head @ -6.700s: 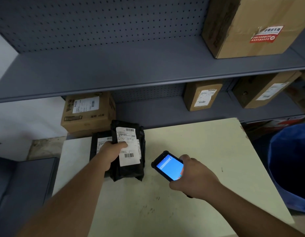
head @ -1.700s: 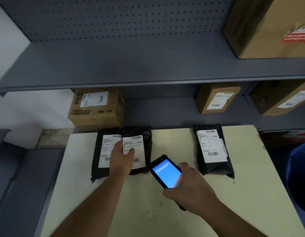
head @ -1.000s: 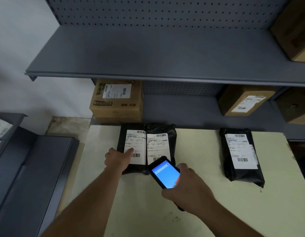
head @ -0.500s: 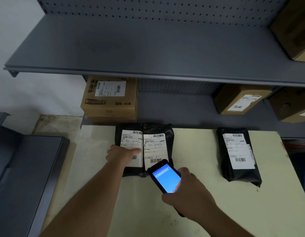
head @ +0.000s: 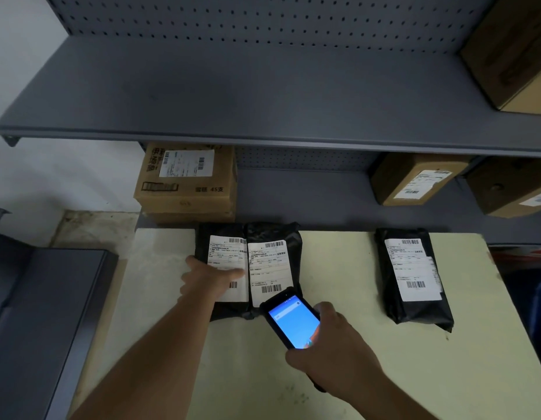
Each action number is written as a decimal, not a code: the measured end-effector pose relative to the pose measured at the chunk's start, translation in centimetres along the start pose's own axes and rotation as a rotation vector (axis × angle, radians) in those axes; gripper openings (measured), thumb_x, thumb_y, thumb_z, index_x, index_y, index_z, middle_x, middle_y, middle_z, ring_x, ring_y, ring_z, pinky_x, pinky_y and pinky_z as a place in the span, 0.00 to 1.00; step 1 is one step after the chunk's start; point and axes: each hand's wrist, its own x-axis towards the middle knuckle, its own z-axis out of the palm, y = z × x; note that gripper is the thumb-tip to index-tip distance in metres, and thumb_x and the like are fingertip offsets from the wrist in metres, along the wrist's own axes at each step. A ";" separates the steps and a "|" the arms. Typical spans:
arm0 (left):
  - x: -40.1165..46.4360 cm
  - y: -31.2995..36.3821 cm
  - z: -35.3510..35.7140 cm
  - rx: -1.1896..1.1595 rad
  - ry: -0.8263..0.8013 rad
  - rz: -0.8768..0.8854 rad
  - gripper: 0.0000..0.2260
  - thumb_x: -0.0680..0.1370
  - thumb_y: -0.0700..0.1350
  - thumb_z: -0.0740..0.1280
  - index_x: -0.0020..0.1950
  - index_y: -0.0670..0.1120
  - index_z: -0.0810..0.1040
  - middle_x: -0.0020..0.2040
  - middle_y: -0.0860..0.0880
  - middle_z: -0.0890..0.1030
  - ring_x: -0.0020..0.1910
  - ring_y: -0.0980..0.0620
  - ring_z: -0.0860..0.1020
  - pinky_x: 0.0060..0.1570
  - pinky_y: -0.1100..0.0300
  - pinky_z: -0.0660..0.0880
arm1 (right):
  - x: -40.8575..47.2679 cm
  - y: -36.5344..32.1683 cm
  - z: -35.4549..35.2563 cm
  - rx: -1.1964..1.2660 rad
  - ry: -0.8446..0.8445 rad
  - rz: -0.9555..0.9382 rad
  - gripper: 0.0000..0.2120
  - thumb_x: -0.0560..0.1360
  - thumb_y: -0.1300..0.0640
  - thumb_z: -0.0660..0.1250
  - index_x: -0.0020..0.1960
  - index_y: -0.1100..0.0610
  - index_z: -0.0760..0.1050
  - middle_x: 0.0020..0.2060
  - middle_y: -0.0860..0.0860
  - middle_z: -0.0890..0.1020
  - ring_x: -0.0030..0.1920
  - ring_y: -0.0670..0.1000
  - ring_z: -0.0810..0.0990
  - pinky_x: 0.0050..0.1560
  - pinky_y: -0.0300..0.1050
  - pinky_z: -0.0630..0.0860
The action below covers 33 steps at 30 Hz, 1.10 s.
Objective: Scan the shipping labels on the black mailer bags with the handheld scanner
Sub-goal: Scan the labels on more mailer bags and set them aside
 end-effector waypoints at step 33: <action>-8.1 -0.8 -6.3 -0.337 0.003 0.329 0.30 0.69 0.49 0.81 0.69 0.45 0.76 0.63 0.46 0.85 0.58 0.41 0.83 0.61 0.41 0.81 | -4.5 2.7 -2.7 0.071 0.023 -0.087 0.22 0.64 0.44 0.73 0.53 0.49 0.69 0.47 0.48 0.80 0.45 0.50 0.84 0.40 0.47 0.79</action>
